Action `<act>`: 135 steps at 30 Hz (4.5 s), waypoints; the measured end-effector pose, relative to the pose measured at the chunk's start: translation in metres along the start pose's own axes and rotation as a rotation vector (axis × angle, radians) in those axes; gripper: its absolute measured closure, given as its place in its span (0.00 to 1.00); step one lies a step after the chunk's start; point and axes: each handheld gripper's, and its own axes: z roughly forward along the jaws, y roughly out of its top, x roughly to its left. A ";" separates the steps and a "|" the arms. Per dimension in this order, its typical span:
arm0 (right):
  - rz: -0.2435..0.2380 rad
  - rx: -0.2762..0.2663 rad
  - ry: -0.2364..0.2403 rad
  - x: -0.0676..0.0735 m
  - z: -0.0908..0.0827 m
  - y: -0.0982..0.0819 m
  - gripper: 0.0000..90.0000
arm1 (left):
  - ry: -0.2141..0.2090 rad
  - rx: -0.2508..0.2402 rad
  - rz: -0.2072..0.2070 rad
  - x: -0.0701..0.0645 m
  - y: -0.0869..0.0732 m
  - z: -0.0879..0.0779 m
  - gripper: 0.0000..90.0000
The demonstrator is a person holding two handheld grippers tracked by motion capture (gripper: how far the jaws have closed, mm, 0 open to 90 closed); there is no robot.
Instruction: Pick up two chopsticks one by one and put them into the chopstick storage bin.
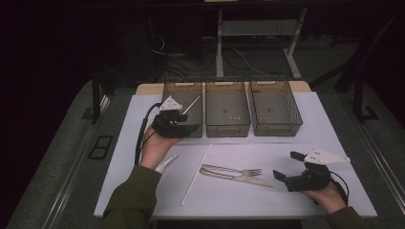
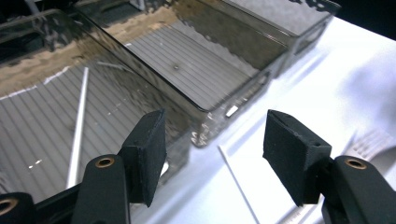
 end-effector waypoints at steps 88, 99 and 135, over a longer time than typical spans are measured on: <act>-0.004 -0.007 -0.014 0.001 -0.004 0.001 0.02 | 0.041 0.238 -0.069 -0.045 -0.111 0.013 0.93; -0.003 -0.009 -0.012 0.001 -0.004 0.001 0.02 | 0.025 0.218 -0.038 -0.046 -0.108 0.010 0.93; 0.003 -0.008 -0.019 0.000 -0.004 0.001 0.02 | -0.053 -0.010 0.003 -0.018 -0.040 -0.026 0.93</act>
